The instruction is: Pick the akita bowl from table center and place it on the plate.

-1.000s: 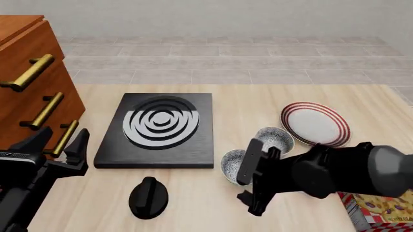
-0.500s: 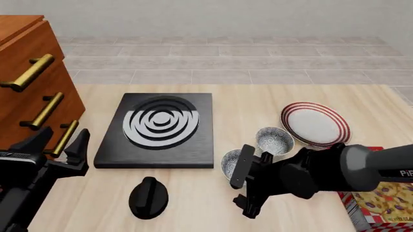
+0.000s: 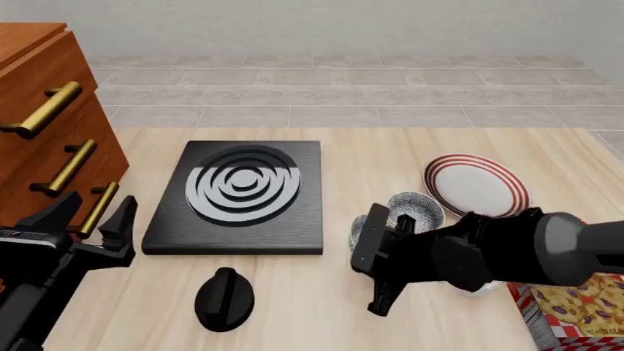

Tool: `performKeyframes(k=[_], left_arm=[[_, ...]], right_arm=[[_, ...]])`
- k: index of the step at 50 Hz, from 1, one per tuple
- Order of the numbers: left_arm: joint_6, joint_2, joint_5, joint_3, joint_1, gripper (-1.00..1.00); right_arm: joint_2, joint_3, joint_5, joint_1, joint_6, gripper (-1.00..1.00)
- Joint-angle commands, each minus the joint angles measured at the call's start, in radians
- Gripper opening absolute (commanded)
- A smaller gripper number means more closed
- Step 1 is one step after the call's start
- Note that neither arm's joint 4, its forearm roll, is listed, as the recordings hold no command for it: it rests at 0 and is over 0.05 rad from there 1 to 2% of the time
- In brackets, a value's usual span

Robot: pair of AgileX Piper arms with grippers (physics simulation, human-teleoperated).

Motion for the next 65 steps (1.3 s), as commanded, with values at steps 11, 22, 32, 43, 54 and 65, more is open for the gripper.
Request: performKeyframes(k=[11,22,32,43,54,65], left_arm=[[-0.001,0.002,0.000,0.000,-0.001,1.00],[-0.014,0.002,0.000,0.000,0.001,1.00],[-0.026,0.001,0.000,0.000,0.000,1.00],[-0.023,-0.001,0.000,0.000,0.000,1.00],[-0.029,-0.003,0.000,0.000,0.003,1.00],[-0.033,-0.003,0.000,0.000,0.006,1.00]], right_arm=[[-0.154,-0.095,0.127,0.014,0.010,-1.00],[-0.263,-0.224,0.277,-0.077,0.016,-1.00],[-0.267,-0.368,0.385,-0.160,0.073,-1.00],[-0.174,-0.480,0.414,-0.263,0.045,-1.00],[-0.084,-0.619,0.442,-0.367,0.088,-1.00],[0.011,-0.684,0.460,-0.468,0.167,-1.00]])
